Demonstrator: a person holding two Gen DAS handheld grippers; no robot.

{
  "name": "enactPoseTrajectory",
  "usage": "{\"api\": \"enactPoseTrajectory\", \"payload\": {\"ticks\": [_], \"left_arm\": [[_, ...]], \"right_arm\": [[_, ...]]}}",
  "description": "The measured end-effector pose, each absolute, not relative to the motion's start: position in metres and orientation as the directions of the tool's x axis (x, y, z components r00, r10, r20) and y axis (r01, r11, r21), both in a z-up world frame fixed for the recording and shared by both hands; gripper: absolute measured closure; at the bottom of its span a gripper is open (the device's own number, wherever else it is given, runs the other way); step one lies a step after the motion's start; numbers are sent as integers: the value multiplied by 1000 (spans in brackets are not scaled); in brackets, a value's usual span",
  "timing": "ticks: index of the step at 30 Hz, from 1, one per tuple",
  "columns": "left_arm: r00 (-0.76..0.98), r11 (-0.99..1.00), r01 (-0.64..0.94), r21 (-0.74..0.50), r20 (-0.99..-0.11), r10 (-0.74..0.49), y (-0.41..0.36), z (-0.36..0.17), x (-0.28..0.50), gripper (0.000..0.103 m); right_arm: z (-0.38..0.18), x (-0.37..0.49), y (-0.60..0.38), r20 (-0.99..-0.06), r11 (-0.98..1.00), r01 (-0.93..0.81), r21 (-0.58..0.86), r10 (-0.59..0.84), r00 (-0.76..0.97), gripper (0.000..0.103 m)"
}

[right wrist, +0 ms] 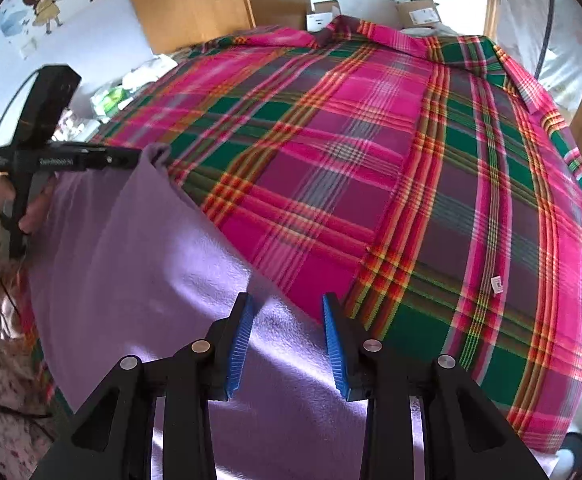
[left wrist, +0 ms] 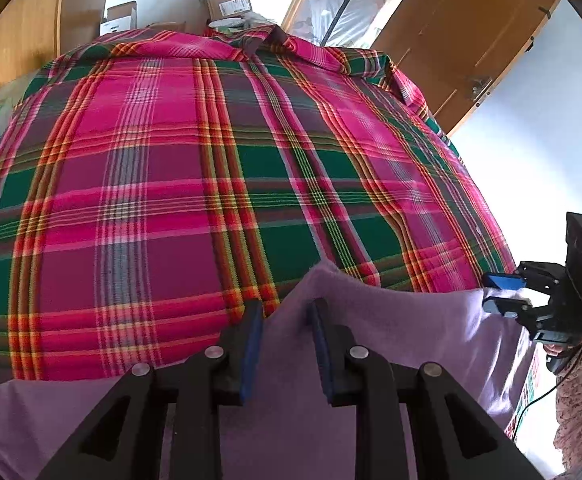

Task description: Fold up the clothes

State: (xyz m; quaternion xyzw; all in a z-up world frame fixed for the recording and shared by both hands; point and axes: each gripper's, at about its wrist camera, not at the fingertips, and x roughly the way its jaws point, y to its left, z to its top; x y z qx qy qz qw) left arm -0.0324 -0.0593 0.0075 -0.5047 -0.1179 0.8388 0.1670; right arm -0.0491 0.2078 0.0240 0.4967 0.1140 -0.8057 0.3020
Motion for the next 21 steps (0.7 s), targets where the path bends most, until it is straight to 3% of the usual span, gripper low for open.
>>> {"api": "enactPoseTrajectory", "payload": {"ticks": [4,8,11,21], "left_arm": [[-433,-914,-149,-377,-806,403,-57,6,-34,78],[-435,-914,-139,-380,-806,401,-55,6,-35,88],[-450,-925,-144,-351,-810,377,-51,8,-33,96],[-583,-920,-161,-356,-718,380,-54,36,-6,97]], "right_arm": [[19,-53,209,-864,-796,585,157,-397,-309,67],[23,-42,211,-847,-784,599,159,-420,-325,90],[32,-26,211,-821,-774,621,126,-433,-372,98],[58,21,221,-761,-747,655,109,-487,-429,99]]}}
